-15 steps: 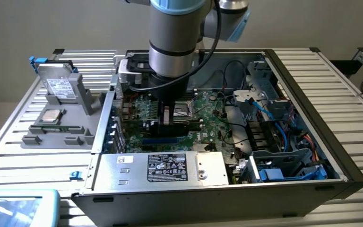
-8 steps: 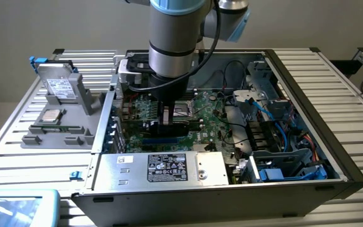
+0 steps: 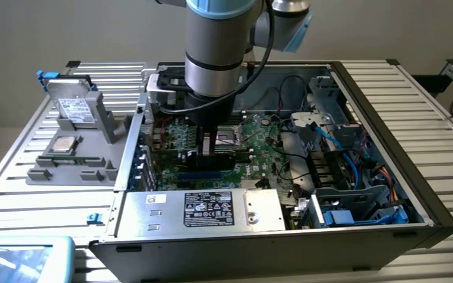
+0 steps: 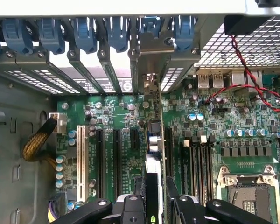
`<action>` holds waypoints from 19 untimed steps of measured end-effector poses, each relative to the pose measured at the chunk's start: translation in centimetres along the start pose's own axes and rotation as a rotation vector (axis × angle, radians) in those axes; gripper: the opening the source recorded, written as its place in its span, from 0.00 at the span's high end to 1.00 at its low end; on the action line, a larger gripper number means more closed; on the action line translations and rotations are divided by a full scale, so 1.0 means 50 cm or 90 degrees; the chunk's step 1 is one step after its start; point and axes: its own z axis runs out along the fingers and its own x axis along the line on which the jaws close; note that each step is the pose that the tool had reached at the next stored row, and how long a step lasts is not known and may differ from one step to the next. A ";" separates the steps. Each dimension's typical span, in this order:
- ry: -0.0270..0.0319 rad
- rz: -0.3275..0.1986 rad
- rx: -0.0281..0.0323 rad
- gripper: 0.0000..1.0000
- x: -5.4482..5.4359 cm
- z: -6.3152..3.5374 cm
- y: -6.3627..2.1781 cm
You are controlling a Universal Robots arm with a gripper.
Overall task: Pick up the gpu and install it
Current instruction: 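Insert the gpu into the slot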
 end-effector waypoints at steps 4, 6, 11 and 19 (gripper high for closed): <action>0.0000 0.000 0.0000 0.72 0.000 0.000 0.000; 0.0000 0.000 0.0003 0.72 0.000 0.000 0.000; -0.0001 0.000 0.0048 0.72 0.001 0.002 0.002; -0.0001 0.000 0.0048 0.72 0.001 0.006 0.003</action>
